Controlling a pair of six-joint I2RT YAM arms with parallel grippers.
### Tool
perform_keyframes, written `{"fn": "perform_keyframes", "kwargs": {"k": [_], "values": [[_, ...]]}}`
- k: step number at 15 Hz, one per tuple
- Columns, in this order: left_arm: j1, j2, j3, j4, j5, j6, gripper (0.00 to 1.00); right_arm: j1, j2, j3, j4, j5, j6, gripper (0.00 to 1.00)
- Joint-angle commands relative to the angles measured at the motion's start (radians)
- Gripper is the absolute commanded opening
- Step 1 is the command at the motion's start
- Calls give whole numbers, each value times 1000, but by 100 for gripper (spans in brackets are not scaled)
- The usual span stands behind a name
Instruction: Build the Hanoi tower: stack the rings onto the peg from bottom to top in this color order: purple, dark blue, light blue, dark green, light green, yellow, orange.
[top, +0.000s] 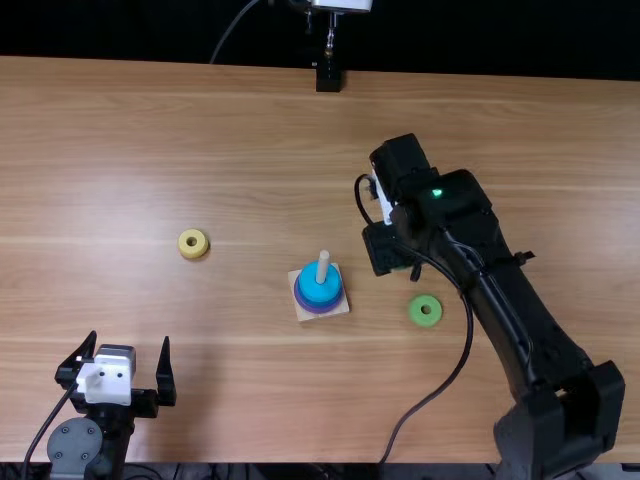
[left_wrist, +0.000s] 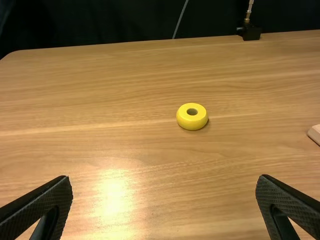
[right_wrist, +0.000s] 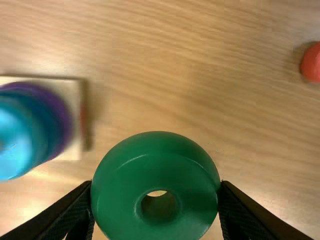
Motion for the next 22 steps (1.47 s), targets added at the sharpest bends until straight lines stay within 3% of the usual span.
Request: {"fn": "perform_keyframes", "kwargs": {"k": [1, 7, 8, 9, 11, 22], "values": [[7, -12, -104, -79, 1, 13, 100, 24, -36, 79, -29, -21, 6, 0], [7, -12, -104, -79, 1, 13, 100, 116, -25, 309, -101, -19, 2, 0], [7, -12, -104, -79, -1, 13, 100, 142, -25, 329, -101, -19, 6, 0], [7, -12, -104, -79, 1, 13, 100, 161, -25, 340, -101, -17, 32, 0], [7, -12, -104, -79, 1, 13, 100, 194, -22, 357, -101, -19, 74, 0], [7, -12, -104, -79, 1, 13, 100, 263, 21, 274, -101, -19, 83, 0]]}}
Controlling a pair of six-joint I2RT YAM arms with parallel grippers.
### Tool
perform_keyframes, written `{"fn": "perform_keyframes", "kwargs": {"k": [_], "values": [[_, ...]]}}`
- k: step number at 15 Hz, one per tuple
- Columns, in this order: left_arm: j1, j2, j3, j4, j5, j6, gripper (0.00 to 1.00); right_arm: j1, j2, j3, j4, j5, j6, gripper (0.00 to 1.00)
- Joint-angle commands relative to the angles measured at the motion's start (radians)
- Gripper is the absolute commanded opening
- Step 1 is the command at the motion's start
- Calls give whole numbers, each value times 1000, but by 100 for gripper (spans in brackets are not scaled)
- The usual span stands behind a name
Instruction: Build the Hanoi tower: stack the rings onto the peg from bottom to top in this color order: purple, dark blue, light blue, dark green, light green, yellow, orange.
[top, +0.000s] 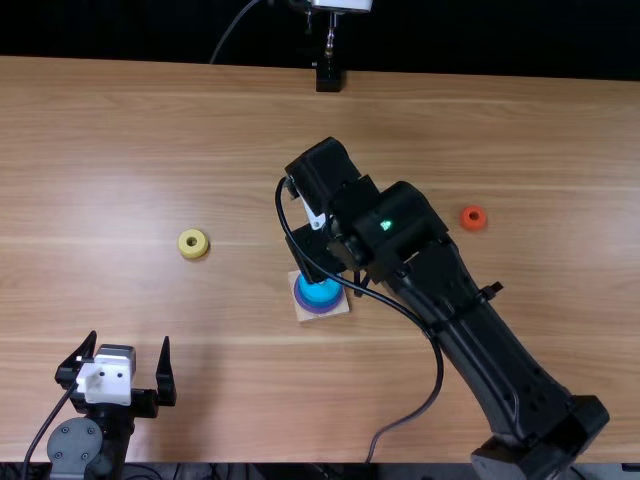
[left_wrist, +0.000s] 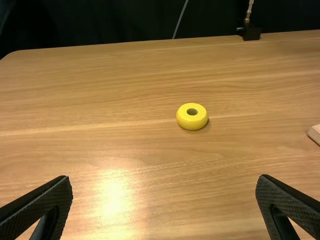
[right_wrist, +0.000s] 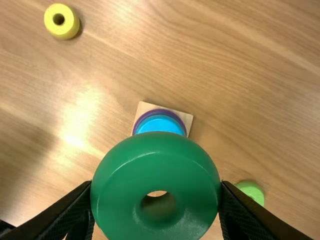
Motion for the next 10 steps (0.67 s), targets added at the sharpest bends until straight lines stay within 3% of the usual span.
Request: {"fn": "perform_keyframes", "kwargs": {"k": [1, 10], "values": [[7, -12, -104, -79, 1, 12, 100, 6, 18, -29, -2, -1, 9, 0], [7, -12, -104, -79, 1, 12, 100, -2, 20, -73, 2, -2, 8, 0]]}}
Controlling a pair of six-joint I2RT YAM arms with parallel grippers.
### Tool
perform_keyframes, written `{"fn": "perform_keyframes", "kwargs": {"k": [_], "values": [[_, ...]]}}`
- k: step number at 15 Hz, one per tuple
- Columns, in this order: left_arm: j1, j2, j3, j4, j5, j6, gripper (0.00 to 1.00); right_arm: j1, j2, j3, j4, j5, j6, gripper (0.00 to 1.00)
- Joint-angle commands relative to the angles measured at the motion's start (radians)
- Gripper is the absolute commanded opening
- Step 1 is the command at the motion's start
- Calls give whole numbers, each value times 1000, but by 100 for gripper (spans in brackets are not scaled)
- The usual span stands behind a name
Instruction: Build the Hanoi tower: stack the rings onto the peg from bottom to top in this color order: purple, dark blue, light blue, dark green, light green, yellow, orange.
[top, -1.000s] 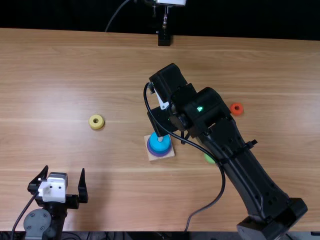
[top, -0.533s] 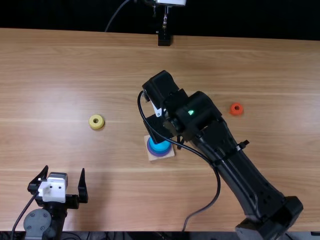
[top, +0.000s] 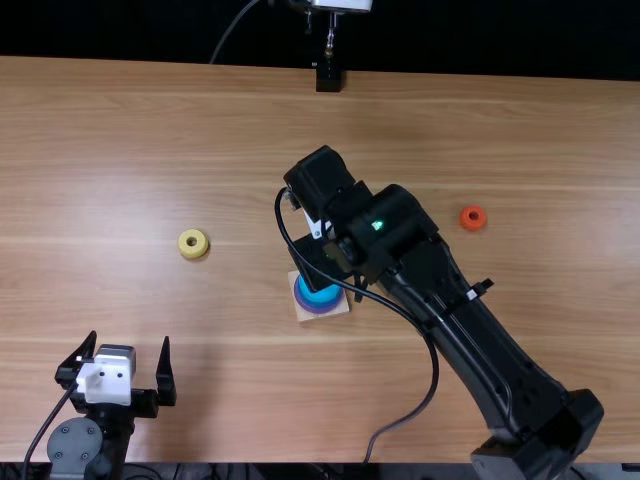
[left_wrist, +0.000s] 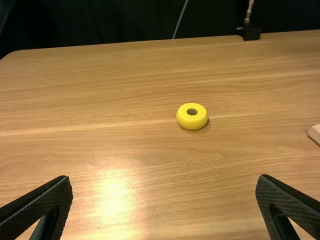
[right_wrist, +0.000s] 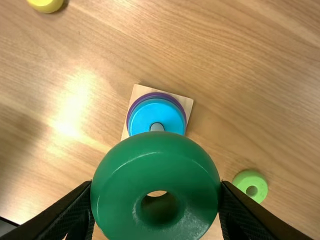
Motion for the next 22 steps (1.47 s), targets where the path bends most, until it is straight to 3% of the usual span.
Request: {"fn": "perform_keyframes", "kwargs": {"k": [1, 13, 14, 15, 16, 22], "values": [[7, -12, -104, -79, 1, 13, 100, -2, 19, -11, 2, -2, 7, 0], [7, -12, -104, -79, 1, 13, 100, 0, 82, -1, 13, -2, 12, 0], [7, -12, -104, -79, 1, 13, 100, 0, 87, 6, 9, -2, 11, 34], [7, -12, -104, -79, 1, 13, 100, 0, 88, 9, 5, 0, 11, 79], [7, -12, -104, -79, 1, 13, 100, 0, 88, 9, 3, 2, 11, 100], [7, -12, -104, -79, 1, 13, 100, -3, 77, 87, 9, 9, 12, 100]]}}
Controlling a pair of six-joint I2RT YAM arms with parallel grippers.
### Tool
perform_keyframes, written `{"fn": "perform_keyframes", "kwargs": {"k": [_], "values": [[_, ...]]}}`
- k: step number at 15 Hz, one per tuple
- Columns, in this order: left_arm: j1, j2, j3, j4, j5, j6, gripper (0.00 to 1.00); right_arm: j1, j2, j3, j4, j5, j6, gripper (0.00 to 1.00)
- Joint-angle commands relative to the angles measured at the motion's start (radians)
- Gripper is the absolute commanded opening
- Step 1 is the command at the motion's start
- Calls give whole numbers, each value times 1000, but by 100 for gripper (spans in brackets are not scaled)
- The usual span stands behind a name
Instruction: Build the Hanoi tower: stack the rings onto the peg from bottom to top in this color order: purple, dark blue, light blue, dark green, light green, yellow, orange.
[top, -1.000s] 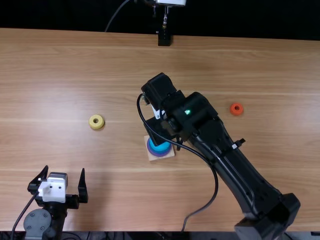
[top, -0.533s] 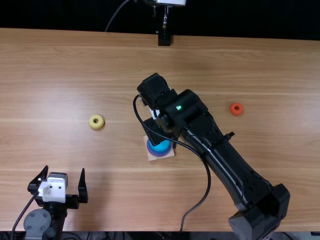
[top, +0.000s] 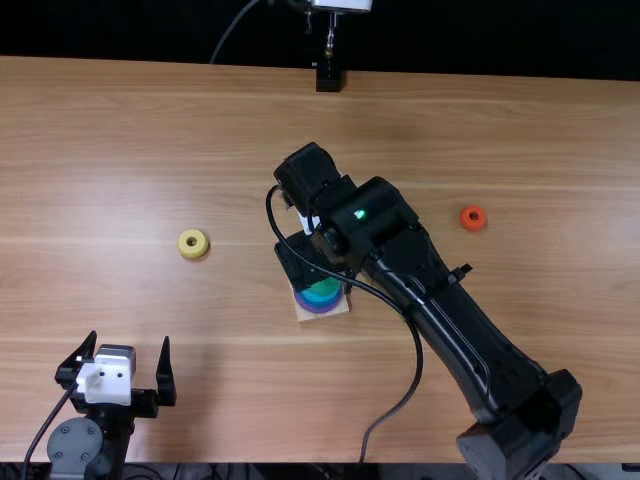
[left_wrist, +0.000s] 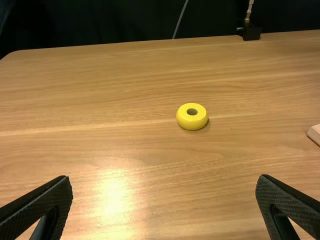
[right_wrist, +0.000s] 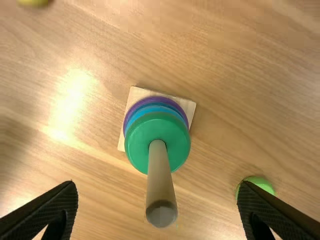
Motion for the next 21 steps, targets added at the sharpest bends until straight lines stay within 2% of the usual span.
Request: {"fn": "perform_keyframes", "kwargs": {"k": [1, 3, 5, 6, 8, 11, 12, 14, 15, 16, 18, 19, 20, 21], "values": [[7, -12, -104, -79, 1, 12, 100, -4, 4, 68, 3, 8, 9, 100], [7, -12, -104, -79, 1, 12, 100, -6, -25, 101, 7, 6, 10, 100], [7, -12, -104, -79, 1, 12, 100, -34, -117, 91, 10, 16, 10, 100], [7, -12, -104, -79, 1, 12, 100, -73, -162, 69, 20, 38, 12, 100], [7, -12, -104, -79, -1, 12, 100, -124, -268, -43, 93, 100, 12, 100], [7, -12, -104, -79, 1, 12, 100, -198, -427, -282, 230, 108, 9, 100], [7, -12, -104, -79, 1, 12, 100, -233, -478, -373, 257, 108, 32, 100], [7, -12, -104, -79, 1, 12, 100, -319, -573, -583, 338, 106, 211, 100], [7, -12, -104, -79, 1, 12, 100, -350, -619, -675, 366, 100, 287, 100], [7, -12, -104, -79, 1, 12, 100, -373, -650, -761, 392, 97, 310, 100], [7, -12, -104, -79, 1, 12, 100, -379, -662, -887, 388, 95, 301, 100], [7, -12, -104, -79, 1, 12, 100, -371, -662, -937, 386, 86, 285, 100], [7, -12, -104, -79, 1, 12, 100, -370, -662, -979, 382, 75, 237, 100], [7, -12, -104, -79, 1, 12, 100, -370, -660, -1006, 382, 69, 174, 100]]}}
